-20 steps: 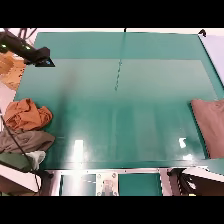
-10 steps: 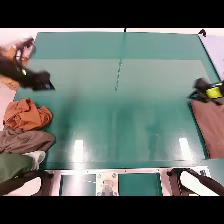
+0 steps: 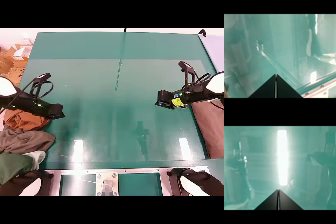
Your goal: Fold the shirts.
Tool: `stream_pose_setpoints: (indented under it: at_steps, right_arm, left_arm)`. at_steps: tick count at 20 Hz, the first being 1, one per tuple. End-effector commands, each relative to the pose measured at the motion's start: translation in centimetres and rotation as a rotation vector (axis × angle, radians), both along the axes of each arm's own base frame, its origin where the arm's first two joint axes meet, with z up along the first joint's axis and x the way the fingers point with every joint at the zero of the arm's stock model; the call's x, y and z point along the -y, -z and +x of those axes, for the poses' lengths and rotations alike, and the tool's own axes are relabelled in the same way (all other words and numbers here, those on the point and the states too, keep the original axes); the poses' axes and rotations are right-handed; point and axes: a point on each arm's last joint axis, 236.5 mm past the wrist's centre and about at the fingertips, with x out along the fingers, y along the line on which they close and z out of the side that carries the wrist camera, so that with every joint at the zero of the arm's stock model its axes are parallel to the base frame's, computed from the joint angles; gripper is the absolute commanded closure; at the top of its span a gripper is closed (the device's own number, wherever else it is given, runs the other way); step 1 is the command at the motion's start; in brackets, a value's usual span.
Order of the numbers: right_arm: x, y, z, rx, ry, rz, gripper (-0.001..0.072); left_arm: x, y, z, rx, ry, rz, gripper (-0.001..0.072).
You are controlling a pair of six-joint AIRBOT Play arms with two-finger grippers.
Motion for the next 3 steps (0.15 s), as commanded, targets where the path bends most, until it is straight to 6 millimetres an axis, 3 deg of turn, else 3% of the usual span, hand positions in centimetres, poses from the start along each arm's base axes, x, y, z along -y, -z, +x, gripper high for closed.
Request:
stream_pose_setpoints:
  at_steps: [1, 3]
  right_arm:
    - [-0.83, 0.00, -0.18, 0.006, -0.020, 0.004, 0.0696]
    - [-0.82, 0.00, -0.18, 0.006, -0.020, 0.004, 0.0697]
  left_arm:
    - [0.07, 0.26, 0.14, 0.014, -0.008, 0.000, 0.0687]
    - [0.06, 0.24, 0.33, 0.021, -0.011, 0.001, 0.0687]
